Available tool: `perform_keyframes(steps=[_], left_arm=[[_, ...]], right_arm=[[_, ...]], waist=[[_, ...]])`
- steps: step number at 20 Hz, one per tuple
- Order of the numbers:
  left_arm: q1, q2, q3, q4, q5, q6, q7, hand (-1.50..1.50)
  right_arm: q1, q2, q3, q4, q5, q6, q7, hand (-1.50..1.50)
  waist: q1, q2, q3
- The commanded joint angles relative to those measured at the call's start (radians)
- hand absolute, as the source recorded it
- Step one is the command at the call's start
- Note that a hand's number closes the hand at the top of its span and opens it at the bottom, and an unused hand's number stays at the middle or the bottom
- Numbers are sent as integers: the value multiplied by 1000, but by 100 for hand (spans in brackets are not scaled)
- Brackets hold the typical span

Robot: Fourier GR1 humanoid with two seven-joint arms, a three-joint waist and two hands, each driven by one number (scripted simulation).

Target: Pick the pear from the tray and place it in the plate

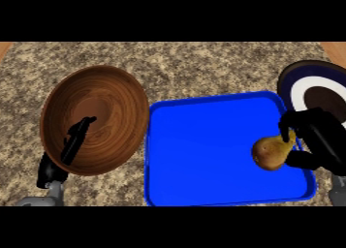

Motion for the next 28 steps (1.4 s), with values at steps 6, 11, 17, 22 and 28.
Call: perform_keyframes(steps=[6, 11, 17, 22, 28], left_arm=[[24, -25, -31, -24, -27, -7, 14, 0], [-13, -35, -22, -10, -56, 1, 19, 0], [45, -1, 7, -75, -23, -76, 19, 0], [-30, -26, 23, 24, -41, -62, 13, 0], [-27, -44, 10, 6, -58, -51, 6, 0]], right_arm=[[113, -17, -281, -199, -149, -64, 38, 150], [-3, -31, -369, -90, -183, 5, 92, 150], [-104, -37, -398, 168, -149, -30, 3, 150], [-265, -126, -438, 472, -133, -38, -120, 150], [-399, -185, -410, 773, -99, 52, -159, 150]], waist=[[22, 6, -1], [31, 8, -1], [39, 8, -1], [42, 11, -1], [59, 16, 0]])
